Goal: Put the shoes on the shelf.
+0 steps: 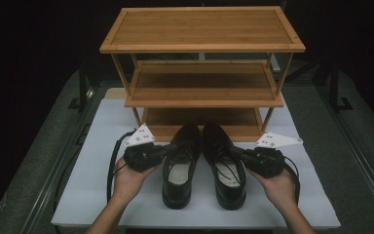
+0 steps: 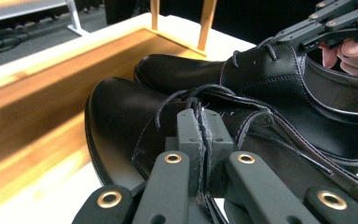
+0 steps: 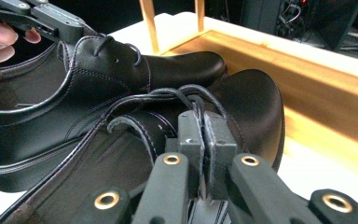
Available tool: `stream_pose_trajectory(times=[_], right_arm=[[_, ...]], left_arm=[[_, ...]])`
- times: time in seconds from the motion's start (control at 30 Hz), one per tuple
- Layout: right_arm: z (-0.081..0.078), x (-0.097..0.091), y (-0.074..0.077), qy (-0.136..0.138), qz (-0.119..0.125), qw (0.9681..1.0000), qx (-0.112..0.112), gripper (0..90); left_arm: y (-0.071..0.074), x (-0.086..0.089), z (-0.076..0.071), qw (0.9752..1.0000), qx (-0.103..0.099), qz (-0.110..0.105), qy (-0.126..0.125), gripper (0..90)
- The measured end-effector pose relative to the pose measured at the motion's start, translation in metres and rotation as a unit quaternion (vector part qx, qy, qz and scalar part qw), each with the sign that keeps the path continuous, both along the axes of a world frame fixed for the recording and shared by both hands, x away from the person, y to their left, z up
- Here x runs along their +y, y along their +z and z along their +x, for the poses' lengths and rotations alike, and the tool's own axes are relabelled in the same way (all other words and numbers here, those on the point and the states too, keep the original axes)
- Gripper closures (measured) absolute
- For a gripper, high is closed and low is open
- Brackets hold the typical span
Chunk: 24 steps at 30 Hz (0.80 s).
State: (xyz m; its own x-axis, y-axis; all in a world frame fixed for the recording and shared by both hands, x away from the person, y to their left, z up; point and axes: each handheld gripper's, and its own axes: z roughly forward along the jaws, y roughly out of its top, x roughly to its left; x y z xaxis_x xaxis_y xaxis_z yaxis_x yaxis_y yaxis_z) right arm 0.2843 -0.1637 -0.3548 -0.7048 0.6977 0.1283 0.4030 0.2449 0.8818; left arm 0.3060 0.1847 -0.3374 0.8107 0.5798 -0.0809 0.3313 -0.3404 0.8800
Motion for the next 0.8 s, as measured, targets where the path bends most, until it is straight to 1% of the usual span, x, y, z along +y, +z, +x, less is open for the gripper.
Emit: stream_pose_trajectory(times=[0.13,0.2,0.33,0.37,0.43,0.67,0.77,0.8], right_arm=[[0.016,0.000,0.002,-0.004,0.005,1.0000,-0.002,87.2],[0.024,0.001,0.001,-0.004,0.005,1.0000,-0.005,87.1],[0.041,0.002,-0.002,-0.006,0.003,1.0000,-0.007,87.2],[0.045,0.003,-0.003,-0.008,0.001,1.0000,-0.006,87.1],[0.052,0.004,-0.005,-0.011,-0.001,0.9999,-0.004,87.1],[0.078,0.011,-0.014,-0.027,-0.002,0.9996,-0.004,87.1],[0.087,0.015,-0.016,-0.036,-0.006,0.9993,-0.009,87.1],[0.090,0.016,-0.017,-0.038,-0.004,0.9992,-0.006,87.1]], left_arm=[[0.000,-0.001,0.015,1.0000,-0.005,-0.002,0.005,88.6],[0.000,-0.002,0.022,1.0000,-0.008,-0.001,0.001,88.6],[-0.005,-0.003,0.037,0.9997,-0.018,0.013,-0.004,88.6],[-0.006,-0.003,0.041,0.9998,-0.017,0.013,-0.004,88.6],[-0.009,-0.003,0.049,0.9997,-0.019,0.013,0.001,88.6],[-0.021,-0.008,0.074,0.9995,-0.021,0.001,0.022,88.6],[-0.025,-0.011,0.082,0.9991,-0.031,0.005,0.029,88.6],[-0.026,-0.012,0.085,0.9989,-0.033,0.005,0.033,88.6]])
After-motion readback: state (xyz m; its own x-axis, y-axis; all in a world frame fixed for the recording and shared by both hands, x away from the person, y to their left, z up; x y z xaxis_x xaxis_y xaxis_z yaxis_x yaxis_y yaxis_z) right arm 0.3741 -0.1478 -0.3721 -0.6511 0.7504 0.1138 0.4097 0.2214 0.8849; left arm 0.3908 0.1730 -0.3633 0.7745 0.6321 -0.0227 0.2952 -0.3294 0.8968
